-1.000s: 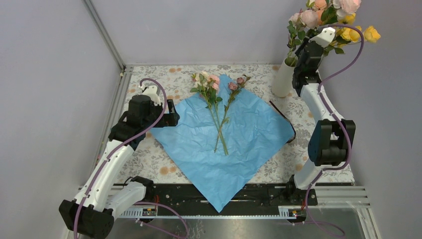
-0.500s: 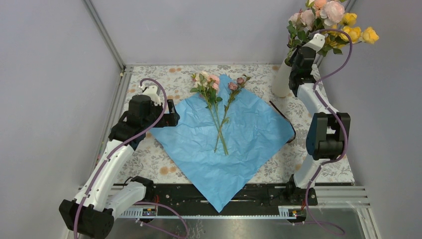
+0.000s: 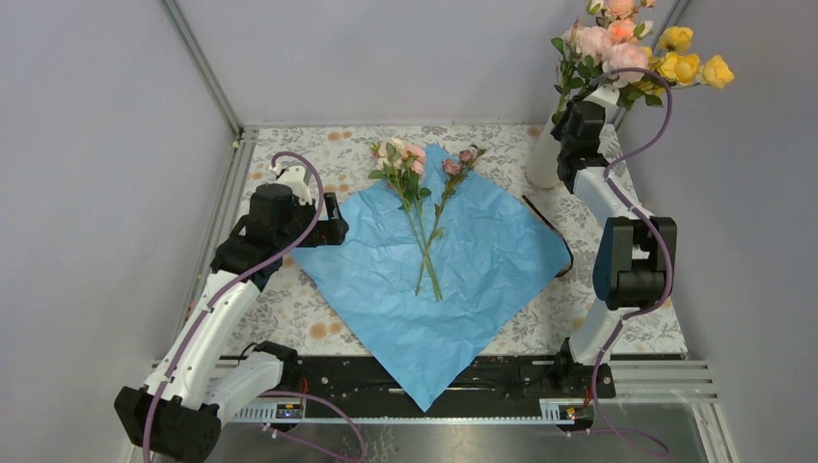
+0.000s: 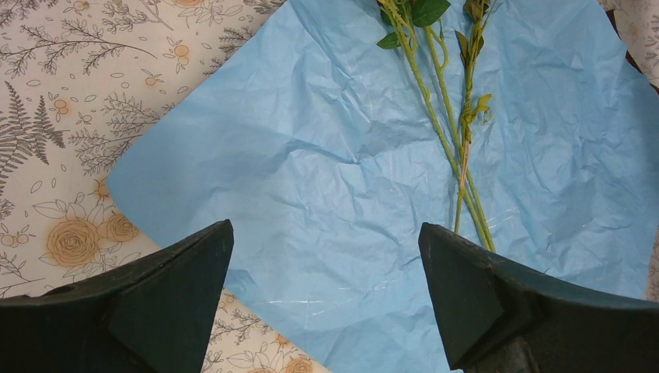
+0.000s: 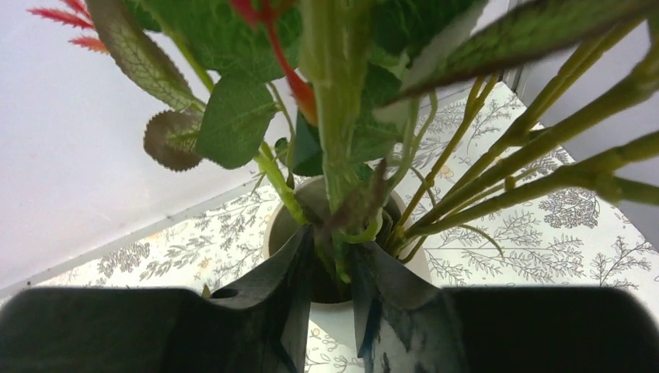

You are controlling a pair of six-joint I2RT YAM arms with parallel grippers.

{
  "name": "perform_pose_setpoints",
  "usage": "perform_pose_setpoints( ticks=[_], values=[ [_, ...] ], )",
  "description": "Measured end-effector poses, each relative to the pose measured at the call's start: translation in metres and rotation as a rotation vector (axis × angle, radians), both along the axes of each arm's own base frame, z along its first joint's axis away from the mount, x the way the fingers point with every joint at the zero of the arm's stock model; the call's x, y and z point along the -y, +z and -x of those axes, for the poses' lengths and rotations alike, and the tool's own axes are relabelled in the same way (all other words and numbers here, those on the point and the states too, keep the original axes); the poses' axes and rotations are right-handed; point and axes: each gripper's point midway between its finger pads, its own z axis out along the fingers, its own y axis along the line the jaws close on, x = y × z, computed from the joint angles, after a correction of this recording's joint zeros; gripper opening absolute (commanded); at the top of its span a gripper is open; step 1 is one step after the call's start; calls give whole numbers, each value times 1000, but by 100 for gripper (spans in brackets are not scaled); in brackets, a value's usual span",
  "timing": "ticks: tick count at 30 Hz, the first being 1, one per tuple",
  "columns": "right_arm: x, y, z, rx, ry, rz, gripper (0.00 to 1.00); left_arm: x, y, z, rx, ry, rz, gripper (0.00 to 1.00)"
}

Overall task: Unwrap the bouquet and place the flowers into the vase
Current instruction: Insert the fake flower into the vase.

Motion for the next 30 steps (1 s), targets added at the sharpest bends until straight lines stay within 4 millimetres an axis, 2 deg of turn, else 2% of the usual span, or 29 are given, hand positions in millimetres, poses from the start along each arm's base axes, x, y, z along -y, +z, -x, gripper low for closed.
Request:
perform_pose_setpoints(
  ticks=[4, 12, 15, 23, 30],
  values=[
    [-3, 2, 5, -9, 15, -10, 46, 0, 0, 0, 0, 0, 0, 99],
    [-5, 45, 20, 62, 27, -10, 68, 0, 4, 2, 14, -3, 6, 99],
    [-7, 54, 27, 79, 39, -13, 73, 0, 5, 2, 19, -3, 8, 99],
    [-12, 43, 54, 60, 62, -29, 83, 0, 9, 4, 30, -4, 12, 99],
    [-23, 41, 88, 73, 102, -95, 85, 1, 10, 5, 32, -13, 18, 99]
  ],
)
